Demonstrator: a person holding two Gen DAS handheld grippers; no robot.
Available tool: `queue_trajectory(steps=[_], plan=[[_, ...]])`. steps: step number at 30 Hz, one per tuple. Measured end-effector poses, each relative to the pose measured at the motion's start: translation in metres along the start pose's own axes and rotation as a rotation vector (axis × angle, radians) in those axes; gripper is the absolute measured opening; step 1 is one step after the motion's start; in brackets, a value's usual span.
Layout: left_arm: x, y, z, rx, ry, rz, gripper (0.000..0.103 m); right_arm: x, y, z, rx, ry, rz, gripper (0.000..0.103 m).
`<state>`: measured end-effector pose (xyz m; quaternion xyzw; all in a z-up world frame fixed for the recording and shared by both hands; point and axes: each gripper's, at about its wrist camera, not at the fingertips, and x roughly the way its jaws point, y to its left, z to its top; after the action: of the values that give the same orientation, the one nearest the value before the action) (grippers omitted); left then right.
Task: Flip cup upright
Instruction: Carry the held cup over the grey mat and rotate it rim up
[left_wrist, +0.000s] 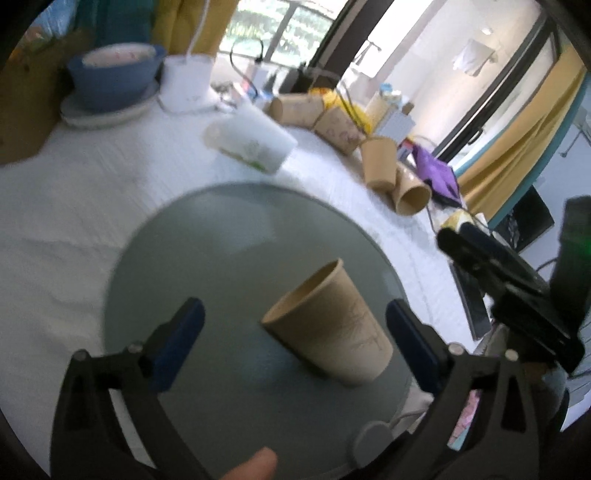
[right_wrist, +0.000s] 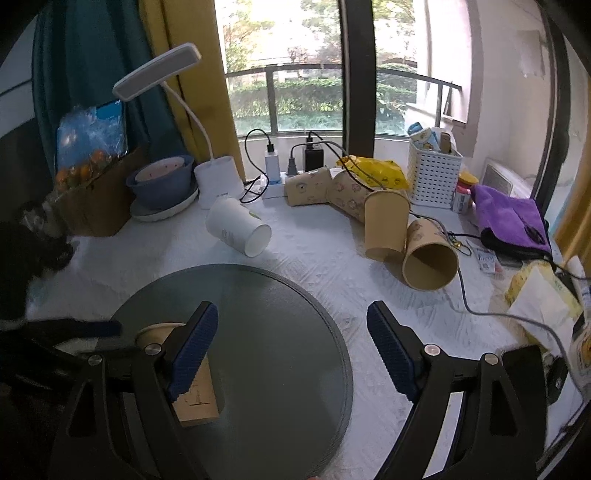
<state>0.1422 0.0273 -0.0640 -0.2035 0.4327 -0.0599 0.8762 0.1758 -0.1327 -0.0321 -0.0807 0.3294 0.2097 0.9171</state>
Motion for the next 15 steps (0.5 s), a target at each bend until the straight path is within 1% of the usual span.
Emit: queue_trajectory(steps=[1,3,6,9,12,13,15], plan=[[-0.010,0.003,-0.001,0.023,-0.033,0.026,0.100,0.002,0.003,0.002,-0.016,0.014,0.009,0.085],[-0.022,0.011,-0.004,0.041,-0.072,0.059,0.100,0.009,0.012,0.005,-0.049,0.047,0.048,0.085],[-0.033,0.031,-0.009,0.023,-0.113,0.100,0.100,0.025,0.022,0.006,-0.074,0.129,0.143,0.085],[-0.034,0.047,-0.014,0.010,-0.126,0.140,0.100,0.048,0.034,0.009,-0.096,0.243,0.235,0.085],[-0.034,0.061,-0.021,0.007,-0.131,0.156,0.100,0.064,0.051,0.010,-0.143,0.333,0.277,0.085],[-0.035,0.064,-0.023,0.008,-0.136,0.160,0.100,0.067,0.055,0.010,-0.161,0.351,0.282,0.085],[-0.035,0.067,-0.026,0.011,-0.148,0.190,0.100,0.074,0.064,0.009,-0.197,0.401,0.299,0.085]])
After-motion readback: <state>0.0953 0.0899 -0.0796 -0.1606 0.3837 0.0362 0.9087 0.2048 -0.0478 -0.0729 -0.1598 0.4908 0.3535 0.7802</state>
